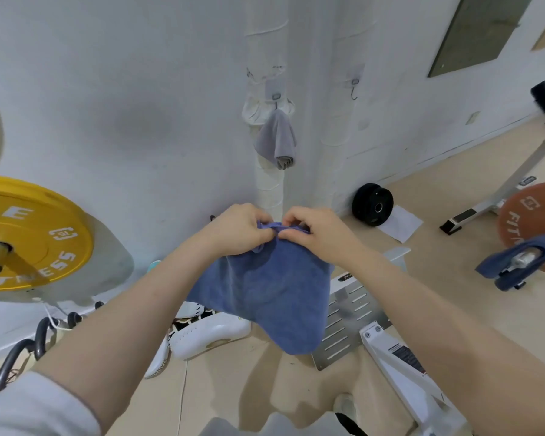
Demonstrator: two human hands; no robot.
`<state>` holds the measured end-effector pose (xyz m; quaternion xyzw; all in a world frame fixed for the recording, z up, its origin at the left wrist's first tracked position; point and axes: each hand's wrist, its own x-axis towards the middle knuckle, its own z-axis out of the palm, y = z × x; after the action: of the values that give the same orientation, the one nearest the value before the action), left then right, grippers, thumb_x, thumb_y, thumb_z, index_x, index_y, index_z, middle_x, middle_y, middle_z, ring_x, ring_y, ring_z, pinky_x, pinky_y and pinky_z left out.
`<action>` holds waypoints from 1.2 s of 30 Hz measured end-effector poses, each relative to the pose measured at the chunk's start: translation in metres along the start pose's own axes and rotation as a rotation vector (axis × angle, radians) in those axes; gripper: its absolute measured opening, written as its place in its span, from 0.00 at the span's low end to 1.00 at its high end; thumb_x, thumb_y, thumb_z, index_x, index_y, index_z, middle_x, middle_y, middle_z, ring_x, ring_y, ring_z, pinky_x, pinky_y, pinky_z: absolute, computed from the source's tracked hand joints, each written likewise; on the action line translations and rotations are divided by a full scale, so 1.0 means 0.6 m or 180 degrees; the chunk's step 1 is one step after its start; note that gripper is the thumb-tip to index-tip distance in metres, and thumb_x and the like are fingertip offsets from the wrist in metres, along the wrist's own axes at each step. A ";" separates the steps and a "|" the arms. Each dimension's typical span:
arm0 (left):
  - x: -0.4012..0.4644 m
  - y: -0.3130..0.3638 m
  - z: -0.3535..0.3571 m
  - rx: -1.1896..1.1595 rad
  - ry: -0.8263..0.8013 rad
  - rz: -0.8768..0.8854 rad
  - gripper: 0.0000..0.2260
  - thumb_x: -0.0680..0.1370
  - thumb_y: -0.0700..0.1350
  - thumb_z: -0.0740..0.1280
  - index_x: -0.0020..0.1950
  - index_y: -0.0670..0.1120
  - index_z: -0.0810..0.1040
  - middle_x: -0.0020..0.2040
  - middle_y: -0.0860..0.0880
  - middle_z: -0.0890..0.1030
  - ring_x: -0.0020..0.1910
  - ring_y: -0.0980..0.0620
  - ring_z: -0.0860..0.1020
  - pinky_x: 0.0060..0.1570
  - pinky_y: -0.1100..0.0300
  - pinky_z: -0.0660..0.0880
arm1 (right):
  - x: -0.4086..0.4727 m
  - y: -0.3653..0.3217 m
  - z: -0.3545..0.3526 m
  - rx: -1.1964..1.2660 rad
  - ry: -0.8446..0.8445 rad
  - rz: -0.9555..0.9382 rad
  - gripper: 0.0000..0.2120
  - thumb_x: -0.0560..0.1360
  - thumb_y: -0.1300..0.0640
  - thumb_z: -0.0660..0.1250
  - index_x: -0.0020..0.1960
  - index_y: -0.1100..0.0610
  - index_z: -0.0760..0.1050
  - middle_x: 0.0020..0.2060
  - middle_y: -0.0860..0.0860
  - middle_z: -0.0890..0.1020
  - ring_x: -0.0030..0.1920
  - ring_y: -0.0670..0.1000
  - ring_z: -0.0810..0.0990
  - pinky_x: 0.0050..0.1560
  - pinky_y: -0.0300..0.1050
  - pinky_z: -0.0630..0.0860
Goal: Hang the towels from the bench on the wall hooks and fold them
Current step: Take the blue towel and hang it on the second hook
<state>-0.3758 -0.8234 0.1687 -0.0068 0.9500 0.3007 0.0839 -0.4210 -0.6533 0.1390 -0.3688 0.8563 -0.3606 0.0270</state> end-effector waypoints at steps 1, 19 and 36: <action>0.002 0.000 0.001 -0.0007 0.0132 0.0027 0.09 0.74 0.43 0.63 0.37 0.43 0.78 0.24 0.53 0.75 0.27 0.58 0.70 0.34 0.58 0.69 | 0.000 0.005 -0.006 0.0141 -0.0109 0.0124 0.05 0.73 0.55 0.69 0.43 0.57 0.77 0.31 0.39 0.73 0.33 0.40 0.72 0.37 0.30 0.66; 0.119 -0.007 0.053 -0.2985 0.1289 -0.1237 0.12 0.74 0.33 0.62 0.45 0.45 0.83 0.22 0.53 0.76 0.23 0.60 0.71 0.31 0.70 0.72 | 0.000 0.178 -0.182 0.0809 -0.0553 0.1241 0.20 0.75 0.55 0.67 0.28 0.55 0.63 0.23 0.44 0.60 0.26 0.44 0.58 0.30 0.38 0.55; 0.230 0.055 0.089 -0.2858 0.1119 -0.1965 0.14 0.72 0.56 0.67 0.39 0.45 0.81 0.45 0.45 0.82 0.48 0.45 0.79 0.55 0.49 0.75 | 0.031 0.288 -0.293 0.1188 0.0724 0.2204 0.04 0.75 0.62 0.62 0.44 0.55 0.74 0.34 0.51 0.74 0.32 0.49 0.70 0.34 0.41 0.69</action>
<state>-0.5058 -0.7605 0.1218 -0.3689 0.6828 0.6306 -0.0025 -0.5951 -0.4795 0.1628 -0.0053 0.8473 -0.5178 0.1184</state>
